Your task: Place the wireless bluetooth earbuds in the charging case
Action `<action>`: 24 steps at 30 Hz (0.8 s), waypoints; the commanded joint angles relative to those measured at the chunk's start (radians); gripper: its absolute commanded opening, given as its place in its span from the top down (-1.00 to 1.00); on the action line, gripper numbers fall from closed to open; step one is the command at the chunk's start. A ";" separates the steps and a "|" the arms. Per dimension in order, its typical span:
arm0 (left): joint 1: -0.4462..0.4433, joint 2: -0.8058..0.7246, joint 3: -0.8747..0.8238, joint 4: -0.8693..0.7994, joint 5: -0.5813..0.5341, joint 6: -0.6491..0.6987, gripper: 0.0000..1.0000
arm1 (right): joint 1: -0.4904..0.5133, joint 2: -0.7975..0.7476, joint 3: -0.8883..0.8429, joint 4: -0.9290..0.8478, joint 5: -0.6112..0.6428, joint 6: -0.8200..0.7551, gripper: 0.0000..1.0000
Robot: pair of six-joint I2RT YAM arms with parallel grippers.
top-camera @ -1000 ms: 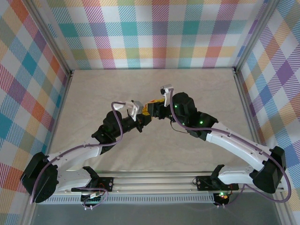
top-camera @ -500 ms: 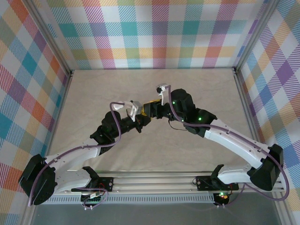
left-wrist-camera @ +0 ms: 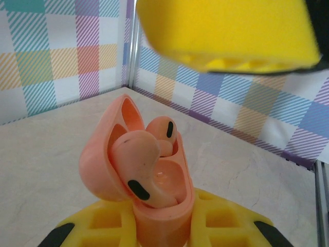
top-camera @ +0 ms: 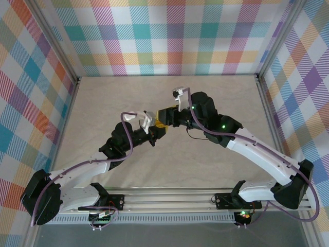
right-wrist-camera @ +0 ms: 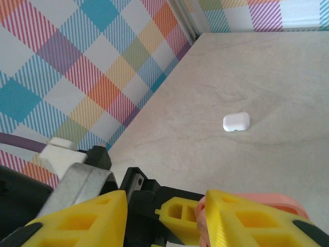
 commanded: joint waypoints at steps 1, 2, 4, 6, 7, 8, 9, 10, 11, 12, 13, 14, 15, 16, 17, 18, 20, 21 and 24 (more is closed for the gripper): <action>-0.013 -0.025 0.017 -0.017 0.035 0.039 1.00 | -0.005 0.000 0.090 -0.095 -0.014 -0.059 0.14; -0.013 -0.027 0.019 -0.028 0.046 0.051 1.00 | -0.008 0.002 0.114 -0.124 -0.016 -0.076 0.14; -0.013 -0.034 0.024 -0.060 0.071 0.095 1.00 | -0.027 0.008 0.168 -0.218 -0.042 -0.103 0.16; -0.012 -0.037 0.034 -0.101 0.098 0.152 1.00 | -0.057 0.014 0.205 -0.284 -0.099 -0.114 0.17; -0.013 -0.038 0.042 -0.121 0.108 0.174 1.00 | -0.071 0.013 0.214 -0.308 -0.131 -0.118 0.19; -0.012 -0.037 0.049 -0.134 0.114 0.190 1.00 | -0.078 0.012 0.221 -0.325 -0.155 -0.124 0.21; -0.011 -0.037 0.056 -0.146 0.121 0.202 1.00 | -0.083 0.013 0.227 -0.342 -0.174 -0.131 0.23; -0.013 -0.035 0.063 -0.154 0.128 0.210 1.00 | -0.082 0.016 0.230 -0.360 -0.185 -0.137 0.27; -0.012 -0.032 0.068 -0.158 0.132 0.215 1.00 | -0.083 0.019 0.232 -0.376 -0.189 -0.140 0.30; -0.012 -0.030 0.073 -0.161 0.137 0.218 1.00 | -0.084 0.025 0.232 -0.388 -0.194 -0.141 0.33; -0.012 -0.027 0.077 -0.161 0.141 0.218 1.00 | -0.084 0.032 0.229 -0.397 -0.202 -0.143 0.36; -0.012 -0.025 0.081 -0.161 0.143 0.218 1.00 | -0.085 0.036 0.226 -0.404 -0.206 -0.143 0.37; -0.011 -0.023 0.082 -0.162 0.147 0.218 1.00 | -0.084 0.041 0.221 -0.408 -0.211 -0.142 0.38; -0.012 -0.023 0.085 -0.161 0.150 0.217 1.00 | -0.084 0.046 0.217 -0.413 -0.215 -0.140 0.39; -0.012 -0.022 0.087 -0.161 0.150 0.216 1.00 | -0.084 0.051 0.214 -0.416 -0.217 -0.140 0.41; -0.013 -0.023 0.087 -0.161 0.152 0.215 1.00 | -0.084 0.055 0.211 -0.421 -0.218 -0.141 0.41; -0.012 -0.025 0.088 -0.162 0.152 0.212 1.00 | -0.084 0.063 0.210 -0.432 -0.208 -0.147 0.43; -0.012 -0.027 0.087 -0.161 0.152 0.209 1.00 | -0.085 0.068 0.211 -0.440 -0.198 -0.151 0.44; -0.011 -0.028 0.084 -0.161 0.155 0.203 1.00 | -0.084 0.077 0.215 -0.452 -0.174 -0.162 0.48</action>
